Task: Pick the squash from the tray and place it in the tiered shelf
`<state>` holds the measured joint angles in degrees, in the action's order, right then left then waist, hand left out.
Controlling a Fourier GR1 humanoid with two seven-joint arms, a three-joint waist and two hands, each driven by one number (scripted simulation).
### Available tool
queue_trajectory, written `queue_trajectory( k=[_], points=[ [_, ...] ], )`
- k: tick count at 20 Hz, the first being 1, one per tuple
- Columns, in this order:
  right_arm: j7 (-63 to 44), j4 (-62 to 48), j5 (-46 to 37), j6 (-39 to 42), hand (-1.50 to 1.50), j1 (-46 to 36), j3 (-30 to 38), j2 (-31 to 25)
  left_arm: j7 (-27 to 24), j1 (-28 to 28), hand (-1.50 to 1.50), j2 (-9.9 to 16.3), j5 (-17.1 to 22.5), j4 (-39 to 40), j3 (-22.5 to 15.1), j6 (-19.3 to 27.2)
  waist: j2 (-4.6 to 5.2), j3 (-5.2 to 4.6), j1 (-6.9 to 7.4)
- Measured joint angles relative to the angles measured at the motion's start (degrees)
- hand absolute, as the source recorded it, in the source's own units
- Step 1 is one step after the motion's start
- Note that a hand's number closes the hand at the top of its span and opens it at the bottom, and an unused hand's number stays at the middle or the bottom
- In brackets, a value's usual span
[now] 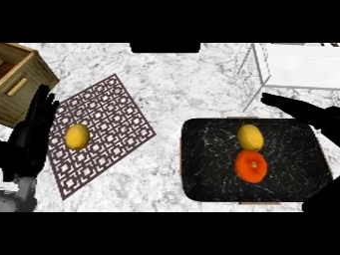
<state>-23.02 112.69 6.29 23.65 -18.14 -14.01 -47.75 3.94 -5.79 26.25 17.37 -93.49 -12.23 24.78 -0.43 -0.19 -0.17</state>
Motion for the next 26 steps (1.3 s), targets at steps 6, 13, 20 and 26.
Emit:
queue_trajectory(
  k=[6, 13, 20, 26],
  points=[
    [-15.57, 4.42, -9.26, -0.88, -1.5, -3.9, -9.23, 4.03, -0.87, 0.09, 0.0, -0.93, -0.53, 0.8, 0.67, -1.16, 0.28, 0.06, 0.52],
    [-23.77, 4.19, -22.95, 0.27, -1.5, -4.13, -18.48, 8.53, -0.05, 1.44, 0.0, -1.31, -1.5, -1.21, 1.54, -1.95, 0.32, 0.14, 0.6],
    [-24.33, -0.96, -32.26, 2.31, -1.5, -2.3, -20.66, 11.53, 1.0, 1.11, 0.0, -2.87, -3.19, -0.85, 2.71, -2.79, 0.4, 0.18, 0.37],
    [-18.87, -2.72, -38.29, 2.56, -1.5, 2.51, -18.22, 14.01, 1.27, 0.83, 0.0, -4.5, -4.63, -0.04, 5.29, -5.09, 0.4, 0.2, 0.21]
  ],
)
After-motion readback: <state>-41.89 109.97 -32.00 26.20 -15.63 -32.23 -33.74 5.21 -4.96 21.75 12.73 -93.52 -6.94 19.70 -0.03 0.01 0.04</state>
